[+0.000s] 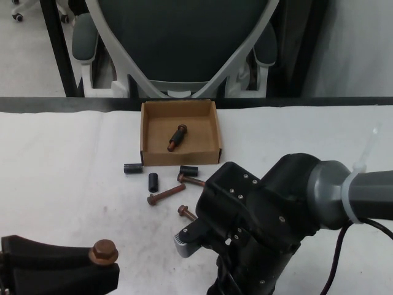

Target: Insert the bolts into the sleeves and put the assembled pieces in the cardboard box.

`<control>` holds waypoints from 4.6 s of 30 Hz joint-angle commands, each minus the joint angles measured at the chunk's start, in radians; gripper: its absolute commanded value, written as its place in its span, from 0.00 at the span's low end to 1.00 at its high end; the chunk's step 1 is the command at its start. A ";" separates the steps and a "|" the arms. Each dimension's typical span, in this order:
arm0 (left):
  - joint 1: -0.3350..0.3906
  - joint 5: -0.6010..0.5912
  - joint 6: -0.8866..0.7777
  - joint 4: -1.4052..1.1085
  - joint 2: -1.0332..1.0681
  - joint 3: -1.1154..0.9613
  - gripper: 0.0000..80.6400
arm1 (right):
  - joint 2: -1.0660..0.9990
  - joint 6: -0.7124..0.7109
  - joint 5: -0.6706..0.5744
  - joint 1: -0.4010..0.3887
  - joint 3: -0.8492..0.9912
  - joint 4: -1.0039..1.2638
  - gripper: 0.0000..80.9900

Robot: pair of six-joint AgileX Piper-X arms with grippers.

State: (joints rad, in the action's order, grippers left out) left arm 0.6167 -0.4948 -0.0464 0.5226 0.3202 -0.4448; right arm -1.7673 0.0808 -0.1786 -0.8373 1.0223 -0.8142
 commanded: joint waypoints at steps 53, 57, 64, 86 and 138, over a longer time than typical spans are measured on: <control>-0.001 -0.010 -0.355 -0.983 0.480 0.151 0.01 | 0.764 0.212 0.138 -0.215 -0.496 0.750 0.00; -0.001 -0.028 -0.380 -1.051 0.544 0.151 0.01 | 0.764 0.209 0.143 -0.238 -0.496 0.763 0.00; -0.001 -0.054 -0.402 -1.087 0.569 0.151 0.01 | 0.764 0.205 0.165 -0.245 -0.496 0.763 0.00; -0.001 -0.076 -0.391 -1.086 0.569 0.151 0.01 | 0.764 0.174 0.245 -0.245 -0.494 0.792 0.00; 0.024 -0.120 -0.600 -1.187 0.569 0.151 0.04 | 0.817 0.118 0.301 -0.245 -0.489 0.970 0.00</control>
State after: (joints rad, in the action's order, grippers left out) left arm 0.6311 -0.5568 -0.6294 -0.6468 0.8941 -0.2925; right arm -0.9615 0.2153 0.1139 -1.0808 0.5205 0.1177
